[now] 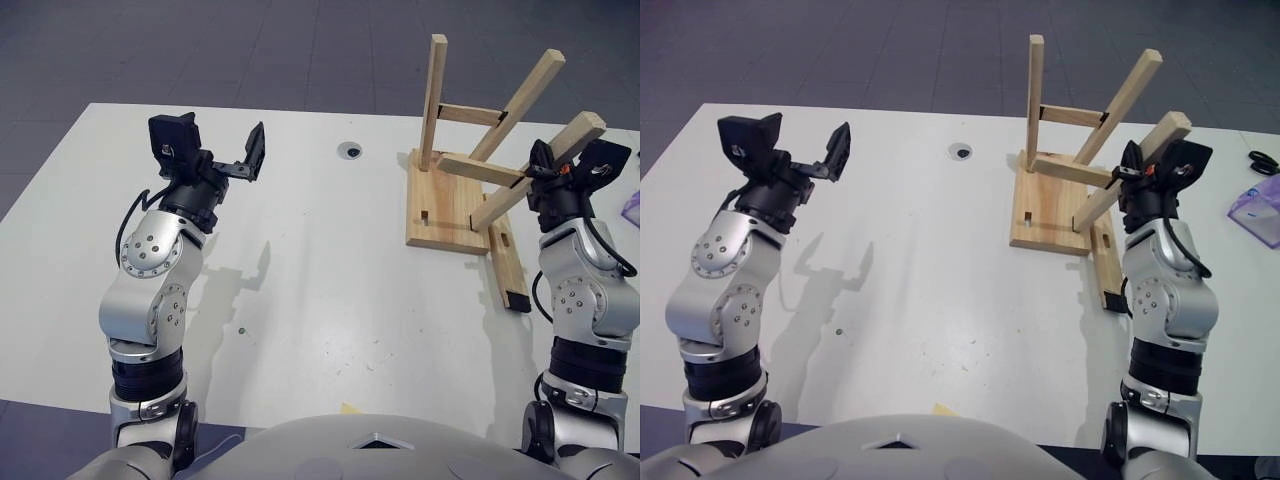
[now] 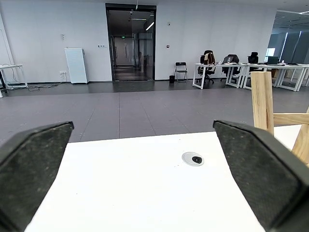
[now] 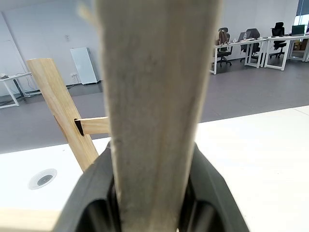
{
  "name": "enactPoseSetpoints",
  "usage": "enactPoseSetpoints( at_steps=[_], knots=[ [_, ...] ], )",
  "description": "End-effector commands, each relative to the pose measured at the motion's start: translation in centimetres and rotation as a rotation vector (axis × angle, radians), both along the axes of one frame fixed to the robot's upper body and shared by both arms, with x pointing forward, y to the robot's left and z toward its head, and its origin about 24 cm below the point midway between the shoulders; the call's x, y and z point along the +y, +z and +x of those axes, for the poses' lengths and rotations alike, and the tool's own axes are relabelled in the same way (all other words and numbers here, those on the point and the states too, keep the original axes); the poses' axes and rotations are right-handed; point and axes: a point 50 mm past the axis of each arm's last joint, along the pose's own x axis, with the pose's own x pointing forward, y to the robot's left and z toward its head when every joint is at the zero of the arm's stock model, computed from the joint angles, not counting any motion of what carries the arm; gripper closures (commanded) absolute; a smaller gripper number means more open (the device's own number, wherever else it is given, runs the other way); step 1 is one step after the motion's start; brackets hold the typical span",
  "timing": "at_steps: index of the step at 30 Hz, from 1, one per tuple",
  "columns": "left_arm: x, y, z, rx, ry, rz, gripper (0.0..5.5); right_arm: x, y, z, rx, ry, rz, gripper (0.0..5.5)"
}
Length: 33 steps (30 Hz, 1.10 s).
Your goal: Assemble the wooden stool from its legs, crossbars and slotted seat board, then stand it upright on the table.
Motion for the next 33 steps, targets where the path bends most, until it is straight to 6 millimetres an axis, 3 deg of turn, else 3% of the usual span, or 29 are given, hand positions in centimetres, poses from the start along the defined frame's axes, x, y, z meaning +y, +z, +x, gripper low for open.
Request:
enactPoseSetpoints(
  at_steps=[1,6,12,13,18,29,33],
  knots=[
    [-0.1,-0.6,0.2,0.045,0.002,0.040,0.10,1.0,-13.4,-6.0,0.692,-0.044,0.113,4.47],
    [-0.2,-0.6,0.5,0.046,-0.009,0.054,0.10,0.3,-10.4,-2.8,0.556,-0.041,0.116,4.47],
    [-0.5,-0.7,0.6,0.045,-0.020,0.066,0.10,0.2,-8.5,-1.1,0.483,-0.024,0.117,4.47],
    [-0.4,-0.7,0.7,0.043,-0.019,0.069,0.10,0.2,-8.4,-1.0,0.479,-0.021,0.115,4.11],
    [-0.2,-0.8,0.6,0.046,-0.013,0.063,0.10,-0.2,-6.7,-0.3,0.376,-0.029,0.115,3.40],
    [-0.6,-1.1,0.6,0.050,-0.017,0.058,0.10,0.2,2.7,3.6,-0.078,0.083,0.176,1.64],
    [-0.7,-1.1,0.7,0.048,-0.019,0.056,0.10,0.2,8.8,4.8,-0.268,0.113,0.159,0.97]
  ],
)
